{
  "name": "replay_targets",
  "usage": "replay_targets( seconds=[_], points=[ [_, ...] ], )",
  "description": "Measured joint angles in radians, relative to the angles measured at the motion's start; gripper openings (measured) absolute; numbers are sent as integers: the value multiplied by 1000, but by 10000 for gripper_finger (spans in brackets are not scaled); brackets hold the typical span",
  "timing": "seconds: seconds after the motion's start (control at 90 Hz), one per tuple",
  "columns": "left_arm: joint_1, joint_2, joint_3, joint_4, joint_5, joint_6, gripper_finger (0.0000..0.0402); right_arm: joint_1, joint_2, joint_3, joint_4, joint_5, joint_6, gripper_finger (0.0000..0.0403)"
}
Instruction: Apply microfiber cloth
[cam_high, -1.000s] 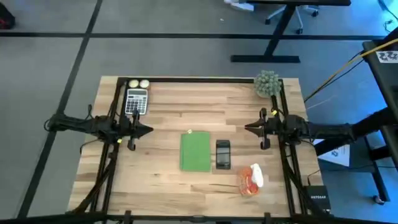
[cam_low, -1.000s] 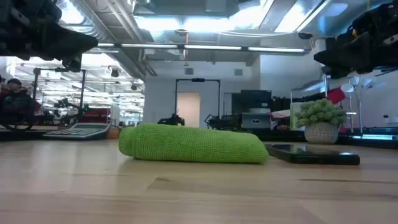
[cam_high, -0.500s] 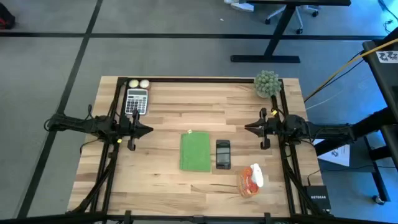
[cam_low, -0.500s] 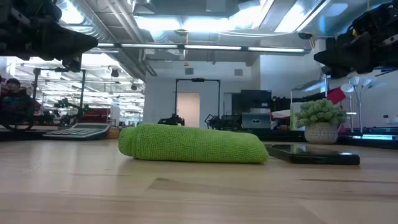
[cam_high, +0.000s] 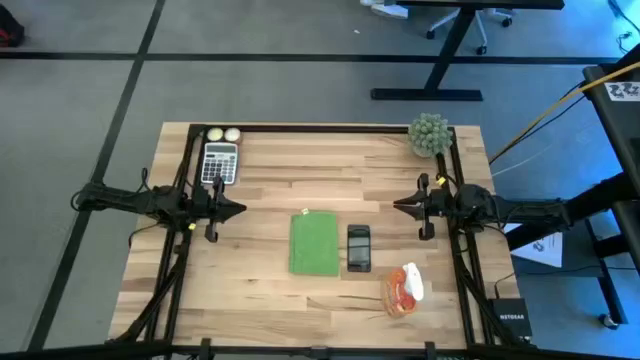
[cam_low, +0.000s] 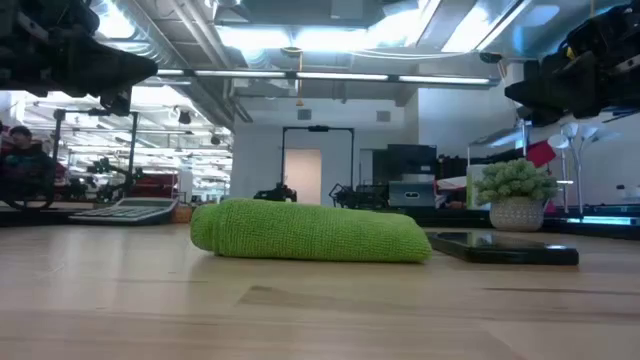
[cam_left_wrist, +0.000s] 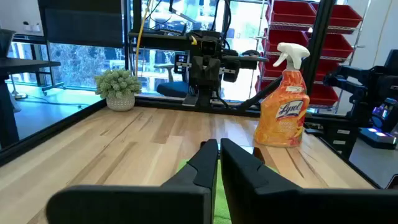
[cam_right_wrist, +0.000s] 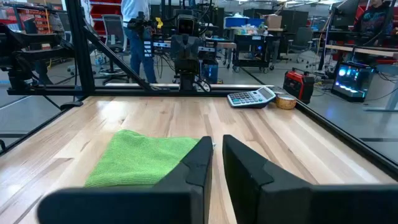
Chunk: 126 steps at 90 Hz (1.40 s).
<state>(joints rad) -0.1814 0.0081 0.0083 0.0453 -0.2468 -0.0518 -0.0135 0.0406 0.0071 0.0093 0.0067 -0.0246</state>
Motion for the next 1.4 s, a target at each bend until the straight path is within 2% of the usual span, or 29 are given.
replay_targets(
  seconds=[0.189, 0.489, 0.611, 0.767, 0.822, 1.078, 1.211, 1.4],
  points=[
    [0, 0, 0, 0, 0, 0, 1, 0, 0, 0, 0, 1, -83, 24],
    [0, 0, 0, 0, 0, 0, 1, 0, 0, 0, 0, 0, -65, 24],
    [0, 0, 0, 0, 0, 0, 1, 0, 0, 0, 44, -20, 201, 24],
    [0, 0, 0, 0, 0, 0, 1, 0, 0, 0, 77, 29, 600, 24],
    [0, 0, 0, 0, 0, 2, 1, 0, 0, 0, 80, 50, 673, 24],
    [0, 0, 0, 8, 0, -9, 1, 0, 0, 0, 92, 244, 702, 24],
    [0, 0, 0, 19, -2, -95, 1, 0, 0, 0, 91, 298, 675, 24],
    [31, 0, 0, 25, -56, -128, 1, 0, 0, 0, 91, 307, 621, 24]
  ],
)
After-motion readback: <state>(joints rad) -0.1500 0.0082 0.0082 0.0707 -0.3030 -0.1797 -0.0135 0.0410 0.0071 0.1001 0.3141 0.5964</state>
